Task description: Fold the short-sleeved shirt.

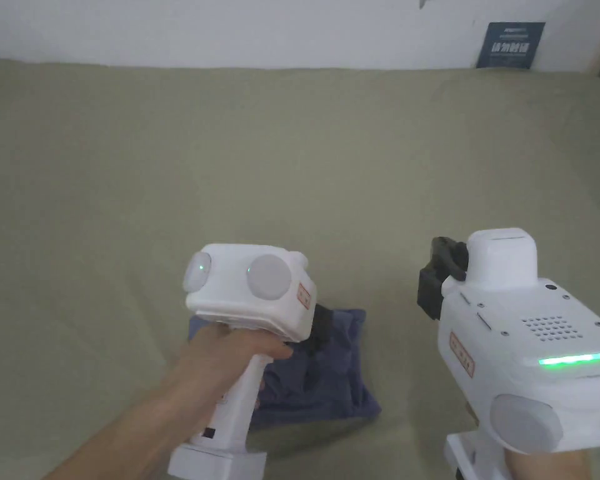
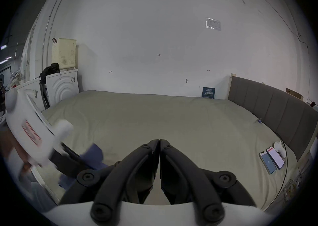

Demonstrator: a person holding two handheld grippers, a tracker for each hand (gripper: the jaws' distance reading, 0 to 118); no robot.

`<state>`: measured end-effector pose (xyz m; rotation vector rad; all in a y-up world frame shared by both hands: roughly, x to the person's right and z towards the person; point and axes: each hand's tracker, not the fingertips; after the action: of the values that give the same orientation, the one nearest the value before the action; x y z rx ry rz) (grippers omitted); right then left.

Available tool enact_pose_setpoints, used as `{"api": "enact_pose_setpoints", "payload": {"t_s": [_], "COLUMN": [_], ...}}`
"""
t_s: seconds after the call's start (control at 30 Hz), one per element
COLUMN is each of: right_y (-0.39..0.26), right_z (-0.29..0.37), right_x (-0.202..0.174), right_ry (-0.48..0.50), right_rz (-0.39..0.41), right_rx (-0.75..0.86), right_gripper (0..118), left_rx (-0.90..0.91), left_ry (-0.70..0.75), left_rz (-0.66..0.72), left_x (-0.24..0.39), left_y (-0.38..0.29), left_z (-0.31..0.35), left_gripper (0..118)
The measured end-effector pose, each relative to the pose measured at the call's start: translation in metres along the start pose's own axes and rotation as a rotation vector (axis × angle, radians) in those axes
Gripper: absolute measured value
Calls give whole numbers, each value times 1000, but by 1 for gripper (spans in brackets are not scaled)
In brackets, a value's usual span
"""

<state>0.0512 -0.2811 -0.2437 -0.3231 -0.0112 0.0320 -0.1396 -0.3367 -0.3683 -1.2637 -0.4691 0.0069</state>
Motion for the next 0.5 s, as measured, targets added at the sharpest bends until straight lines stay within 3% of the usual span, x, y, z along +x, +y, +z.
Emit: {"api": "enact_pose_setpoints", "payload": {"t_s": [0.03, 0.23, 0.27, 0.3, 0.37, 0.4, 0.5], "right_y": [-1, -4, -4, -5, -5, -5, -4], "right_z": [0, -4, -4, -4, -4, -5, -6], "right_x": [2, 7, 6, 6, 5, 4, 2], "right_ry": [-2, -10, -10, -9, -8, -4, 3], "right_rz": [-3, -13, -18, -23, -31, -33, -35], "right_rx": [-4, -24, -24, -21, -21, -22, -23], "right_gripper": [7, 7, 7, 7, 7, 7, 7], "left_rx": [38, 97, 111, 133, 192, 208, 225], "left_ry": [-95, -242, -265, -289, -325, -339, -390], "left_rz": [34, 173, 195, 220, 269, 293, 346], "left_x": [-2, -26, -36, -48, -71, -81, -98], "left_y": [-2, -7, -8, -11, -19, -22, -32], "left_z": [-4, 31, 40, 49, 60, 65, 72], "left_gripper": [117, 110, 102, 86, 12, 1, 1]}}
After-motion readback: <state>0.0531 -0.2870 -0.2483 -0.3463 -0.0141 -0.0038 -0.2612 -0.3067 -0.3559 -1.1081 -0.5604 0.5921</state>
